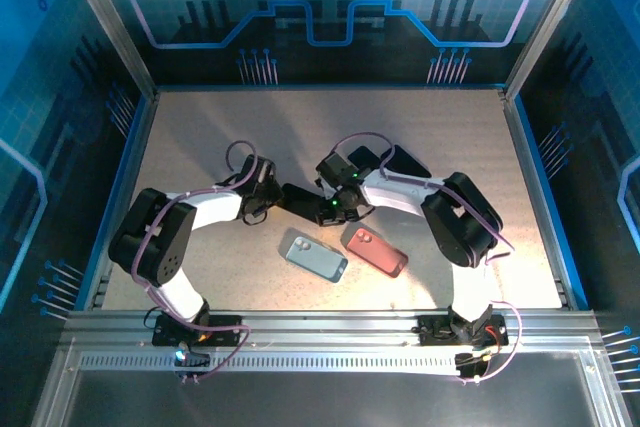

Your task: Put the phone into the phone case

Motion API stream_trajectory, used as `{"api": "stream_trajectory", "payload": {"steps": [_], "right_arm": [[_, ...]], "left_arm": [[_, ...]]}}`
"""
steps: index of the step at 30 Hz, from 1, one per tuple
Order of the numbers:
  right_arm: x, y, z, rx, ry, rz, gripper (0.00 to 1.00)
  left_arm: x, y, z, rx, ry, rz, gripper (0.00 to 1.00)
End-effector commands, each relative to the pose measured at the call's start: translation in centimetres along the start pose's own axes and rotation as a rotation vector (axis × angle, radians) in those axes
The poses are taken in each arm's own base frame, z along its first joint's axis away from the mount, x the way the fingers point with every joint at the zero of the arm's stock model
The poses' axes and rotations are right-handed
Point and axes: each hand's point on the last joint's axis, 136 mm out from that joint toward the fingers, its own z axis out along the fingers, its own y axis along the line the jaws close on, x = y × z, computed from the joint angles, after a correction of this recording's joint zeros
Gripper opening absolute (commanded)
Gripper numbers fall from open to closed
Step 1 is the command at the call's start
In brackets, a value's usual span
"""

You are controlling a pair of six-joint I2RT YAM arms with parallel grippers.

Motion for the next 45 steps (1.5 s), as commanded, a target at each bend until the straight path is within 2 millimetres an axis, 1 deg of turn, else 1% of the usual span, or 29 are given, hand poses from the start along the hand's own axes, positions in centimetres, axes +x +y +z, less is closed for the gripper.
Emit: {"api": "stream_trajectory", "payload": {"steps": [1,4,7,10,14,18,21,26,31,41,45], "right_arm": [[-1.8,0.4,-3.9,-0.047,-0.055,-0.012,0.00],[-3.5,0.1,-4.8,-0.060,-0.088,-0.026,0.00],[-4.8,-0.7,-4.6,-0.056,-0.103,-0.043,0.00],[-6.1,-2.0,-3.7,-0.032,-0.106,-0.046,0.00],[-7.2,-3.9,-2.2,-0.013,-0.094,-0.028,0.00],[-7.8,-4.9,-1.2,-0.021,-0.100,-0.009,0.01],[-8.1,-5.3,-0.5,-0.042,-0.101,0.003,0.03],[-7.9,-5.2,0.4,-0.069,-0.088,0.023,0.04],[-6.9,-5.0,1.0,-0.089,-0.071,0.041,0.04],[-4.7,-4.6,0.6,-0.098,-0.058,0.058,0.03],[-4.7,-5.0,-0.3,-0.073,-0.088,0.059,0.02]], "left_arm": [[0.4,-0.9,-0.1,0.006,0.044,0.034,0.00],[0.0,-1.2,-0.3,0.004,0.036,0.041,0.00],[-0.1,-1.5,-0.3,0.010,0.037,0.042,0.00],[-0.1,-1.6,-0.2,0.010,0.043,0.041,0.00],[0.2,-1.5,0.0,0.006,0.056,0.039,0.00],[0.4,-1.5,0.3,0.004,0.071,0.038,0.00],[0.4,-1.6,0.5,0.001,0.077,0.039,0.00],[0.4,-2.0,0.9,0.001,0.091,0.049,0.00],[0.3,-2.5,1.4,0.009,0.098,0.046,0.00],[0.3,-3.6,2.1,0.030,0.108,0.056,0.00],[0.0,-4.0,1.8,0.036,0.100,0.061,0.00]]}}
